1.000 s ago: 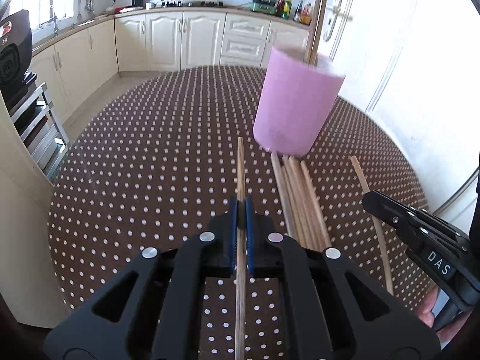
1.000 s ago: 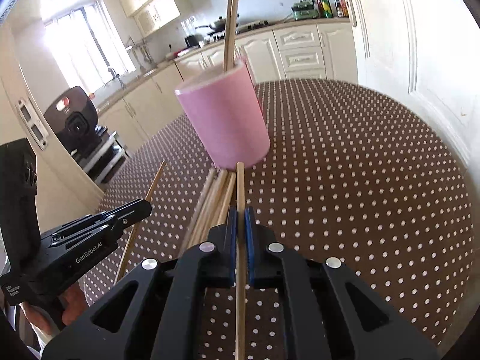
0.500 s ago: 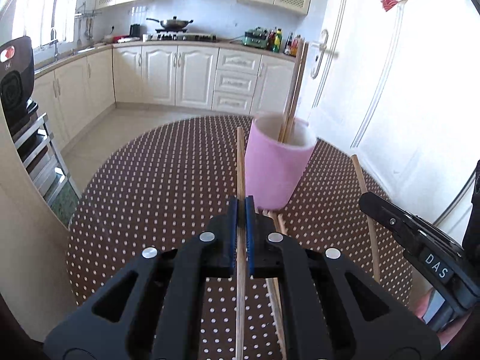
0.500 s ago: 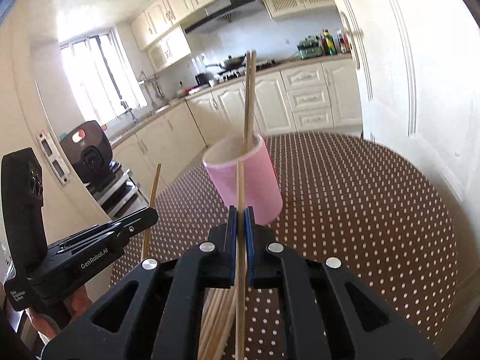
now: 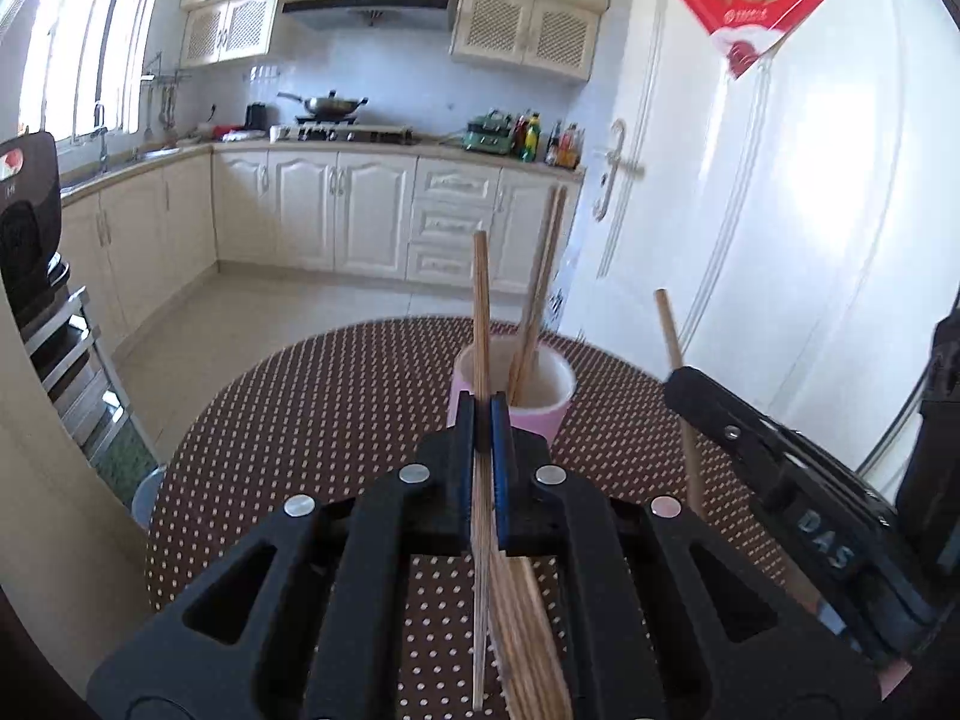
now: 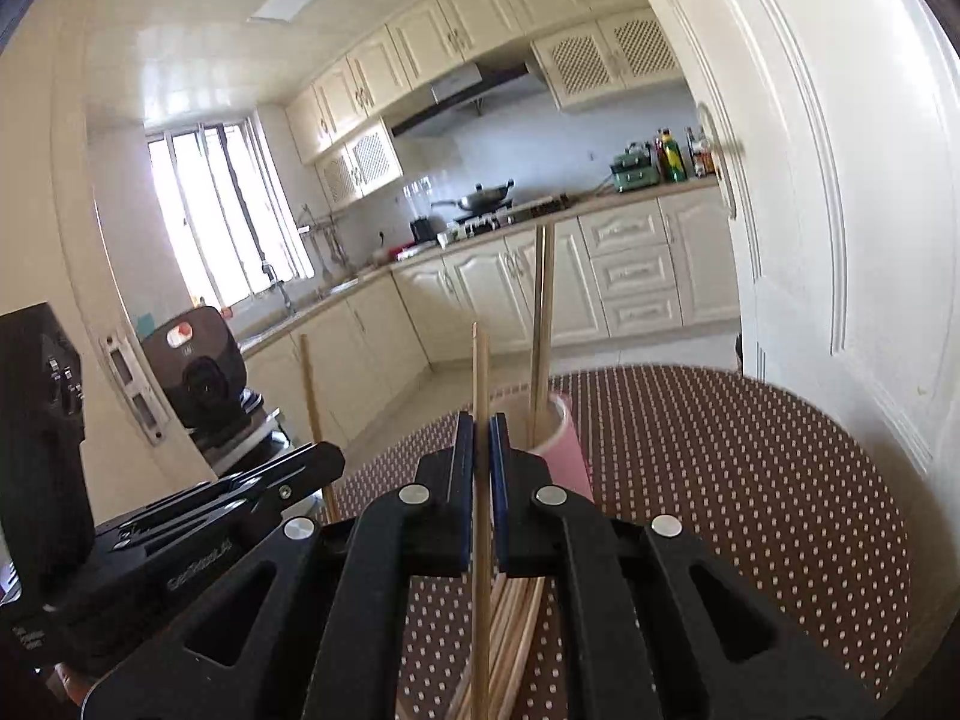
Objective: Organize utensils
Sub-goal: 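Lift both held chopsticks upright and carry them over the pink cup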
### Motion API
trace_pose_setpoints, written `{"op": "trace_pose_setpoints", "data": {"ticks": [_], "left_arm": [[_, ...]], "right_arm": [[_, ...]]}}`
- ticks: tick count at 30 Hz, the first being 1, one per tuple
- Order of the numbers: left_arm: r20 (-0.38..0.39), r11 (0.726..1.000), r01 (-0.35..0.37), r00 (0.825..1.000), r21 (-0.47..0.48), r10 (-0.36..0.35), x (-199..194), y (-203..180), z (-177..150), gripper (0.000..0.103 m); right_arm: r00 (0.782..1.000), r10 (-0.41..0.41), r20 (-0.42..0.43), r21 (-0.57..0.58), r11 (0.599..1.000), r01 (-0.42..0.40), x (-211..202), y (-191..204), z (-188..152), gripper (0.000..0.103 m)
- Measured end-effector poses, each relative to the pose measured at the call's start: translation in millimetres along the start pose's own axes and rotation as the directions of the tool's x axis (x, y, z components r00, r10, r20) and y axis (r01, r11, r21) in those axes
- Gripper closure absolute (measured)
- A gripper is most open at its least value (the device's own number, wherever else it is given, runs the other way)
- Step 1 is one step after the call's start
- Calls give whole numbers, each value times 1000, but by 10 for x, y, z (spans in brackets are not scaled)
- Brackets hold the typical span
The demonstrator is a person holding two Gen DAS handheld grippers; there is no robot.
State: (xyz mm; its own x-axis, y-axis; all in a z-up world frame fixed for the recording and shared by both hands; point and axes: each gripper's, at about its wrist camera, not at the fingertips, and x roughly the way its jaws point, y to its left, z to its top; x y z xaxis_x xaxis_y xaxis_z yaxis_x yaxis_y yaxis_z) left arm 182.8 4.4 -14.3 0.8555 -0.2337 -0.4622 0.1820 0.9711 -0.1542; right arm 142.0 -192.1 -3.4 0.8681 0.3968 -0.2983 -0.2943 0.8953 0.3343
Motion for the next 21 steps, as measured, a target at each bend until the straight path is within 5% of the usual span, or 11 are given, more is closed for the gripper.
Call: {"op": "trace_pose_setpoints", "data": {"ticks": [21], "left_arm": [[164,999,-19,986,28,14,-235,-224,690,97]], "right_arm": [[960,14,278,6,1000,-17,75,-21,630,99]]}}
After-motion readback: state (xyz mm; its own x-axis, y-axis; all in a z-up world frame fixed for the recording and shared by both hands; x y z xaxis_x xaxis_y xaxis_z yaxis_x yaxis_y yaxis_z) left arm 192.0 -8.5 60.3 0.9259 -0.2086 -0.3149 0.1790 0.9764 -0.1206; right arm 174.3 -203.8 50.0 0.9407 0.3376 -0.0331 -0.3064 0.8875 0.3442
